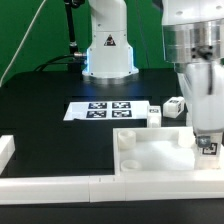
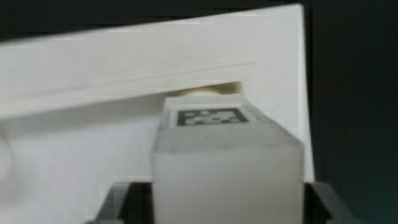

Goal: Assemble one leg

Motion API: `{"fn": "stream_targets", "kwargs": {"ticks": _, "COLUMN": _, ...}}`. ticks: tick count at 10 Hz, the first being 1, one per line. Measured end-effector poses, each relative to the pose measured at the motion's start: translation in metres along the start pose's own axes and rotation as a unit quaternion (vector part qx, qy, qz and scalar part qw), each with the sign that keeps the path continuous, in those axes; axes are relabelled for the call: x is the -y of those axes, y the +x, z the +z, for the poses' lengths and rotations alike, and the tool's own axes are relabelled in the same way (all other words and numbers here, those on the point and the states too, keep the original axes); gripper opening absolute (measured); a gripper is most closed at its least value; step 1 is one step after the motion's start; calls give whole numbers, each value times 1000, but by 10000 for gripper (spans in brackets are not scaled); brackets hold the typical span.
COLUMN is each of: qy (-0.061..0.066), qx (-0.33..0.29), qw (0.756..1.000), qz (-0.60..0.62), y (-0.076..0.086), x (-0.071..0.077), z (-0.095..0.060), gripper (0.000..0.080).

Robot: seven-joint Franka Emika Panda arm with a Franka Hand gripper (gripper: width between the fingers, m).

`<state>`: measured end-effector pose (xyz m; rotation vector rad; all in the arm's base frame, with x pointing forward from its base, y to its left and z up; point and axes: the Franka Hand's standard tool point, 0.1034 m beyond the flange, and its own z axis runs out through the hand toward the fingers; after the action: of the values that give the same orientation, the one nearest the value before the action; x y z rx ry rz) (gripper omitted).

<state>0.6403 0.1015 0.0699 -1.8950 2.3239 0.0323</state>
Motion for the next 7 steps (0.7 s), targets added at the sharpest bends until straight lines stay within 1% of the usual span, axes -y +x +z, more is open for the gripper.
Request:
{"fn": "stream_targets", "kwargs": {"ticks": 1, "qy": -1, "qx": 0, "qw": 999, "qz": 35, "y": 0, "x": 0, "z": 0, "gripper": 290}}
{"fn": "stream_targets", "kwargs": {"ticks": 2, "qy": 0, "qx": 0, "qw": 999, "qz": 37, "y": -2, "x": -1, "z": 0, "gripper": 290}}
{"fn": "stream_targets", "kwargs": {"ticks": 3, "qy": 0, "qx": 0, "qw": 999, "qz": 35, "y": -1, "x": 0, "z": 0, "gripper": 365}}
{"fn": "stream_targets", "kwargs": {"ticks": 4, "qy": 1, "qx": -2, "qw": 1000, "qz": 10, "y": -3, "x": -1, "z": 0, "gripper": 365}}
{"fn": "stream_targets", "kwargs": {"ticks": 5, "qy": 2, "qx": -5, "qw": 998, "qz": -58, "y": -7, "x": -2, "z": 1, "gripper": 548}}
{"fn": "stream_targets", "kwargs": {"ticks": 6, "qy": 0, "qx": -9, "qw": 987, "qz": -157, "y": -10, "x": -4, "z": 1, "gripper": 548}}
{"fn": "stream_targets", "kwargs": {"ticks": 7, "qy": -5, "qx": -14, "qw": 968, "qz": -252, "y": -13, "x": -6, "z": 2, "gripper": 628}}
